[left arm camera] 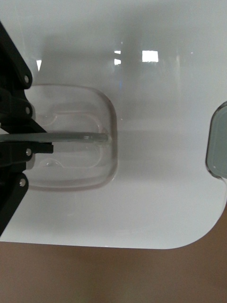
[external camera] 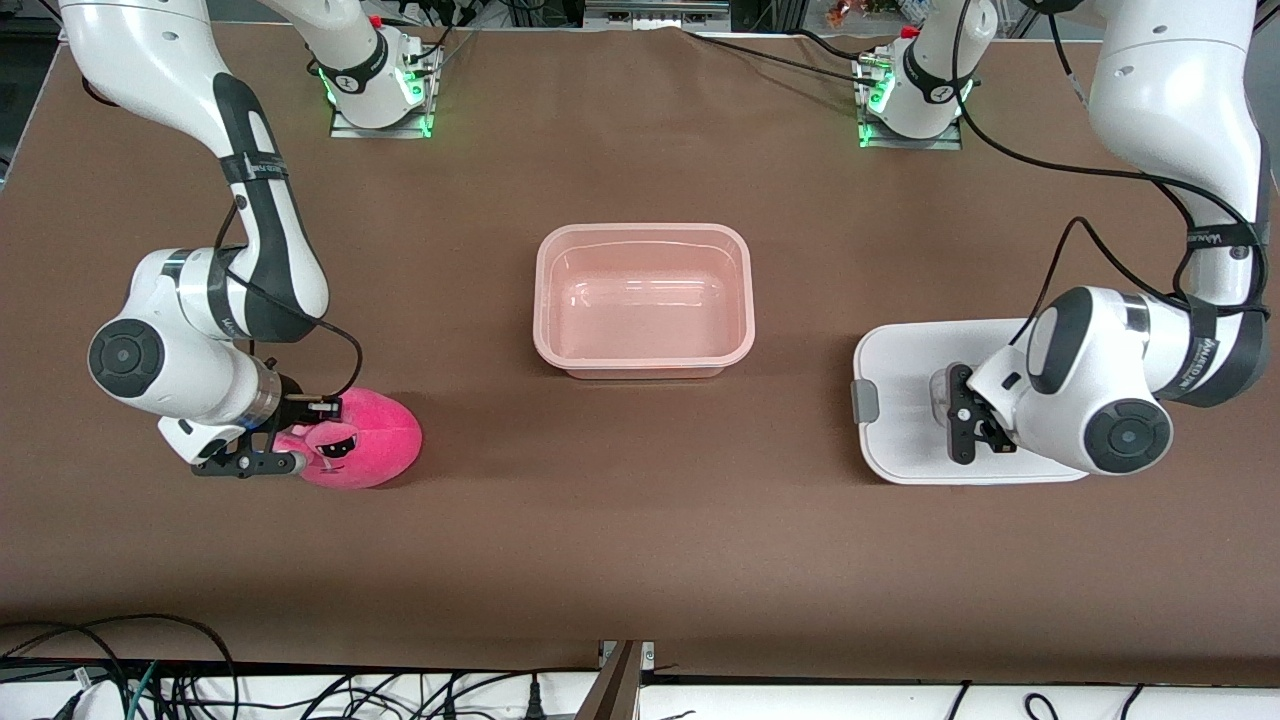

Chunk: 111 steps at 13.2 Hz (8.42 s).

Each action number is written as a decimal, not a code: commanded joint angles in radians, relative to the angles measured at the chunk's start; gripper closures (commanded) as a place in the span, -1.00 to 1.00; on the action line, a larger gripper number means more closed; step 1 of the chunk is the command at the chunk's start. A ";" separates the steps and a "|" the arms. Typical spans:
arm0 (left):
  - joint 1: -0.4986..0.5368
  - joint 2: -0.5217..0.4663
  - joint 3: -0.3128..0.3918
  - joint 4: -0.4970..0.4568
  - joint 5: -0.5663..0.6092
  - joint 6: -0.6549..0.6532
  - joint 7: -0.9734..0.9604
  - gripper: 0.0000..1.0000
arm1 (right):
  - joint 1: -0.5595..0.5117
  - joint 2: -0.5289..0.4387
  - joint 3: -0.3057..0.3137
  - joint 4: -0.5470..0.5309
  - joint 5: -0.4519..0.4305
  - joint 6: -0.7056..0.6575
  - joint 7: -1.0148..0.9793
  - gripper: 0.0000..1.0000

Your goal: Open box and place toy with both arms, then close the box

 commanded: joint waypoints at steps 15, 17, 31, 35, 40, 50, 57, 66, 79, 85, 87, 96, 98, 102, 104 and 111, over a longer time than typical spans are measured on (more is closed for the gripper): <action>0.058 0.028 -0.016 -0.009 -0.107 0.056 0.131 1.00 | 0.142 -0.109 -0.003 0.102 0.020 -0.223 -0.004 1.00; 0.058 0.028 -0.016 -0.009 -0.107 0.056 0.131 1.00 | 0.213 -0.141 -0.003 0.102 0.017 -0.278 -0.003 1.00; 0.058 0.028 -0.016 -0.009 -0.107 0.056 0.131 1.00 | 0.294 -0.278 0.288 0.105 -0.173 -0.529 -0.033 1.00; 0.058 0.028 -0.016 -0.009 -0.107 0.056 0.131 1.00 | 0.299 -0.275 0.302 0.105 -0.230 -0.584 -0.114 1.00; 0.058 0.028 -0.016 -0.009 -0.107 0.056 0.131 1.00 | 0.286 -0.254 0.294 0.105 -0.240 -0.584 -0.196 1.00; 0.058 0.029 -0.016 -0.009 -0.107 0.056 0.131 1.00 | 0.381 -0.168 0.300 0.114 -0.296 -0.486 -0.185 1.00; 0.058 0.029 -0.016 -0.009 -0.107 0.056 0.131 1.00 | 0.510 0.013 0.297 0.293 -0.325 -0.463 -0.029 1.00; 0.059 0.034 -0.016 -0.009 -0.120 0.056 0.131 1.00 | 0.579 0.035 0.300 0.381 -0.348 -0.436 0.120 -1.00; 0.035 0.011 -0.030 0.003 -0.120 0.044 0.100 1.00 | 0.530 -0.005 0.283 0.521 -0.343 -0.631 0.140 -1.00; -0.155 -0.099 -0.035 0.040 -0.117 -0.042 -0.071 1.00 | 0.318 -0.028 0.193 0.521 -0.340 -0.618 0.149 -1.00; -0.215 -0.106 -0.050 0.043 -0.129 -0.045 -0.125 1.00 | 0.203 -0.027 0.193 0.521 -0.340 -0.595 0.142 -1.00; -0.520 -0.020 -0.110 0.110 -0.230 0.048 -0.489 1.00 | -0.163 -0.069 0.198 0.473 -0.198 -0.539 0.134 -1.00; -0.601 -0.006 -0.108 0.096 -0.226 0.127 -0.588 1.00 | -0.210 -0.161 0.198 0.360 -0.190 -0.539 0.138 -1.00; -0.642 0.012 -0.099 0.092 -0.213 0.148 -0.615 1.00 | -0.243 -0.311 0.196 0.171 -0.182 -0.539 0.155 -1.00; -0.640 0.014 -0.098 0.092 -0.209 0.148 -0.615 1.00 | -0.243 -0.362 0.196 0.117 -0.185 -0.538 0.139 -1.00; -0.632 0.020 -0.098 0.078 -0.132 0.121 -0.613 1.00 | -0.254 -0.398 0.184 0.113 -0.176 -0.521 0.137 -1.00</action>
